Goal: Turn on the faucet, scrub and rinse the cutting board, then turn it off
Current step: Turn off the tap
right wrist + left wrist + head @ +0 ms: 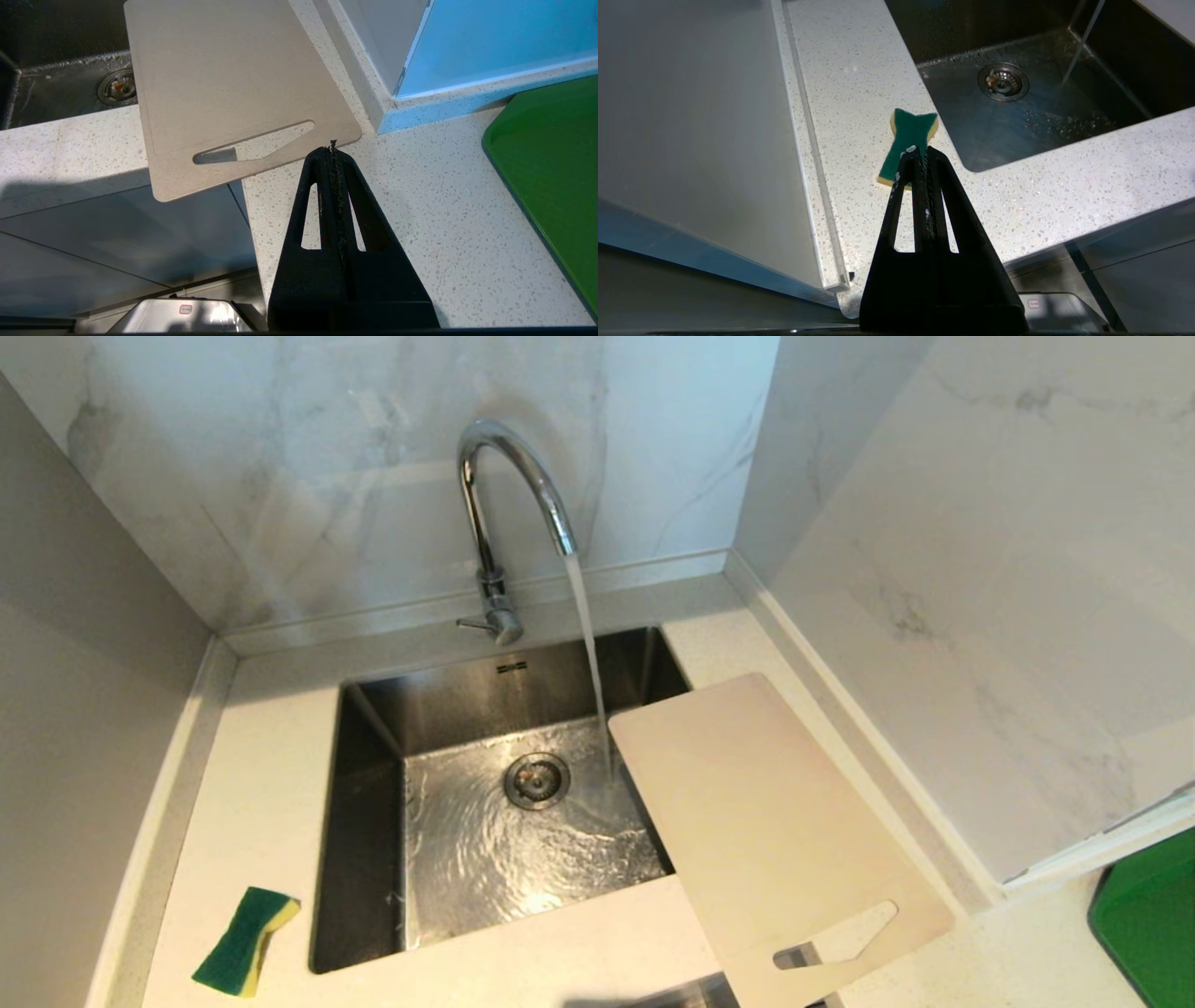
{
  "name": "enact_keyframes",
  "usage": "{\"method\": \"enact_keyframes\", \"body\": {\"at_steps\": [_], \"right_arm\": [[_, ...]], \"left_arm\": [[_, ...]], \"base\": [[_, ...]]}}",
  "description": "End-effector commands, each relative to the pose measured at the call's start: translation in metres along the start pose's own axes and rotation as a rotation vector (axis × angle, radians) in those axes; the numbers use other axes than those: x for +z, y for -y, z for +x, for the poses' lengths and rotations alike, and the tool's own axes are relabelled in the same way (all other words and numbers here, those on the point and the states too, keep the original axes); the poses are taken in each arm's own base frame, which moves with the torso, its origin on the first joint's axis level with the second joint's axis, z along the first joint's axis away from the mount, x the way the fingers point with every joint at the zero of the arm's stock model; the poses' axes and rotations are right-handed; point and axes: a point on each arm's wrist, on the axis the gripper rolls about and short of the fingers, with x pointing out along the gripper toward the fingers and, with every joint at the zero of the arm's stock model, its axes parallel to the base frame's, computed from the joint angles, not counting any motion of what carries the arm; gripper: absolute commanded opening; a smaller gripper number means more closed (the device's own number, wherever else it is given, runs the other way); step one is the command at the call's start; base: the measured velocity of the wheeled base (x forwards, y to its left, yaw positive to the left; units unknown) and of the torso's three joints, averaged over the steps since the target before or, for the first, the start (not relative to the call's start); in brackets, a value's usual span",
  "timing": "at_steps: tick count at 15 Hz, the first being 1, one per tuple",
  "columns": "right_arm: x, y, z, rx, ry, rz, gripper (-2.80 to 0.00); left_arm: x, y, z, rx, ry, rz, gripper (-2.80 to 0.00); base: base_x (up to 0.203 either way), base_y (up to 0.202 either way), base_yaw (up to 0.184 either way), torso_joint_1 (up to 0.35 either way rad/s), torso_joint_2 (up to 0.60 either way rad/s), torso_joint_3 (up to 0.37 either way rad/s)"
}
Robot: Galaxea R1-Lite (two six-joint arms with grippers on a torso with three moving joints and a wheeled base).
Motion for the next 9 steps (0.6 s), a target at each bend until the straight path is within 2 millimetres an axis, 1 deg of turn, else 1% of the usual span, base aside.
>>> {"method": "enact_keyframes", "body": {"at_steps": [1,9], "right_arm": [[-0.0004,0.0000,0.0000,0.001,0.000,0.000,-2.80],[-0.0003,0.0000,0.0000,0.003,0.002,-0.003,-2.80]], "left_arm": [[-0.0004,0.0000,0.0001,-0.001,-0.001,0.002,-2.80],[-0.0004,0.0000,0.0001,0.001,-0.001,0.011,-2.80]], "base": [[0.000,0.000,0.000,0.000,0.00,0.000],[0.000,0.000,0.000,0.000,0.00,0.000]]}}
